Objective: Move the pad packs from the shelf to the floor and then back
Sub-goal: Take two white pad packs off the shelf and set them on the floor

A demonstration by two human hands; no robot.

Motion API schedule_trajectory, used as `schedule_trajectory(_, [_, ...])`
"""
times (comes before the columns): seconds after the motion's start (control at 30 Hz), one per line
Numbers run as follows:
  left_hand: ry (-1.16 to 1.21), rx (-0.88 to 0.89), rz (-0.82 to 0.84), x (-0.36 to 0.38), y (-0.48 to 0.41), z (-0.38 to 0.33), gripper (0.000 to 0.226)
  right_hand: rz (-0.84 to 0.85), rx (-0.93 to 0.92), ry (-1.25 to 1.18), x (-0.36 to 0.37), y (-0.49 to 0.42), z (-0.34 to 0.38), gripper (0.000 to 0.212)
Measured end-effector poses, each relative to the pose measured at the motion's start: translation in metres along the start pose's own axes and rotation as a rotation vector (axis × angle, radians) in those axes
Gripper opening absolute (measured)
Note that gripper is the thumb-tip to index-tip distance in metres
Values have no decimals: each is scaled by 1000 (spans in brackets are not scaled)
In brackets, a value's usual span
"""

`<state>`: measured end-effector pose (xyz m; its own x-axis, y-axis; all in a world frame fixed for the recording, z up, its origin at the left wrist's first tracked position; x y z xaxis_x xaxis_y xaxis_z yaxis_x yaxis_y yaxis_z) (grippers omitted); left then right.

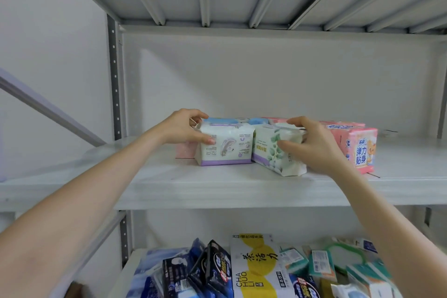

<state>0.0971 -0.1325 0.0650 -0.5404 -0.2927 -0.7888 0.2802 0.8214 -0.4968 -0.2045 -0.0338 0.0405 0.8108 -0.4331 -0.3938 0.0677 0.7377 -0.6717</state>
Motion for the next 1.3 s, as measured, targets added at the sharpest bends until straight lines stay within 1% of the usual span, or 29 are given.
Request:
schedule_trajectory(0.1, [13, -9, 54, 0, 5, 1, 59, -16, 67, -18, -2, 1, -5, 74])
schedule_trajectory(0.17, [-14, -11, 91, 3, 6, -1, 59, -17, 135, 31, 1, 1, -9, 87])
schedule_trajectory(0.2, [-29, -13, 94, 5, 6, -2, 61, -18, 169, 76, 4, 0, -9, 89])
schedule_trajectory(0.27, [-53, -16, 71, 5, 7, -7, 61, -28, 219, 138, 8, 0, -9, 85])
schedule_trajectory(0.37, [-66, -30, 5, 1, 14, -12, 64, -78, 231, 133, 9, 0, -7, 63])
schedule_trajectory(0.4, [-67, -36, -18, 0, 19, -14, 64, -97, 221, 123, 8, 2, -6, 59])
schedule_trajectory(0.5, [-59, -62, -85, -3, 37, -20, 66, -134, 182, 70, 5, 10, -4, 60])
schedule_trajectory(0.7, [95, -164, -239, -12, 86, -25, 61, -125, 127, -115, -3, 28, -1, 56])
schedule_trajectory(0.87, [153, -198, -356, -18, 120, -42, 60, -214, 45, -285, -17, 57, 6, 55])
schedule_trajectory(0.97, [200, -209, -377, -16, 140, -52, 62, -249, 48, -377, -27, 78, 8, 53])
schedule_trajectory(1.17, [294, -225, -399, -6, 193, -75, 63, -269, 123, -509, -53, 132, 8, 54])
schedule_trajectory(1.3, [378, -269, -365, 17, 246, -82, 64, -256, 191, -557, -70, 182, 3, 55])
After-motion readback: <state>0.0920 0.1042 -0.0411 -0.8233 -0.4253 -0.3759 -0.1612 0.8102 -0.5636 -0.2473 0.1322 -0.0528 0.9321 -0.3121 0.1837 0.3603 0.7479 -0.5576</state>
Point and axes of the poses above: each hand's wrist, its own y-axis away from the middle knuckle, its own x-axis out of the palm, z = x × y, the point moved 6 cm from there along -y, towards the middle knuckle, and after that the axes turned 11 degrees about -y, right-handed, at the moved point
